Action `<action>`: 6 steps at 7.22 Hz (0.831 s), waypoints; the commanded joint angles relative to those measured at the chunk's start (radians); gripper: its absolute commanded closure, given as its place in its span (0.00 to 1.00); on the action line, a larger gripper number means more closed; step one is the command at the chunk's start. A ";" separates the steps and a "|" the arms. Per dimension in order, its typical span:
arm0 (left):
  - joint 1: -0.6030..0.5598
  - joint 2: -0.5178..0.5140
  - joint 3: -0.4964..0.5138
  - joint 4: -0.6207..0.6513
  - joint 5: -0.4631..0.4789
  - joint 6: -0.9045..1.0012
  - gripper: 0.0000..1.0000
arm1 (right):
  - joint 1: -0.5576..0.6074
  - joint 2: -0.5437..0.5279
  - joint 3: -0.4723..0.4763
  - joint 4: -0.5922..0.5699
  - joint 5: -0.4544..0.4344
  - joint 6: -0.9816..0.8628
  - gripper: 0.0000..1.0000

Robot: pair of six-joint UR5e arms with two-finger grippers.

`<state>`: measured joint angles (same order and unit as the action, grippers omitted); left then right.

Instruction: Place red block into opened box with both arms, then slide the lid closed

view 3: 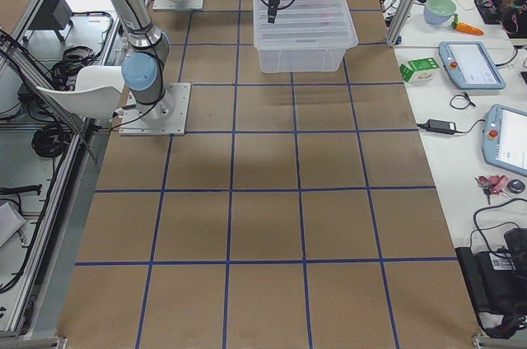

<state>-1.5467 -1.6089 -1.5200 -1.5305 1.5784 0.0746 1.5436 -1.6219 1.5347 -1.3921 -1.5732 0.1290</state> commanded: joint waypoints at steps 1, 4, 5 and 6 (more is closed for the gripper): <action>-0.001 0.001 0.001 0.000 0.000 0.001 0.00 | 0.015 -0.001 0.019 -0.008 -0.001 0.017 0.00; -0.013 0.020 0.000 -0.055 -0.001 0.001 0.00 | 0.013 -0.003 0.013 -0.062 -0.005 0.002 0.00; -0.012 0.023 0.003 -0.056 -0.003 0.001 0.00 | 0.015 -0.001 0.021 -0.082 -0.007 0.015 0.00; -0.013 0.018 0.004 -0.056 -0.003 0.001 0.00 | 0.013 0.000 0.022 -0.084 -0.010 0.015 0.00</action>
<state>-1.5591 -1.5901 -1.5178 -1.5821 1.5759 0.0752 1.5578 -1.6228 1.5539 -1.4667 -1.5806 0.1413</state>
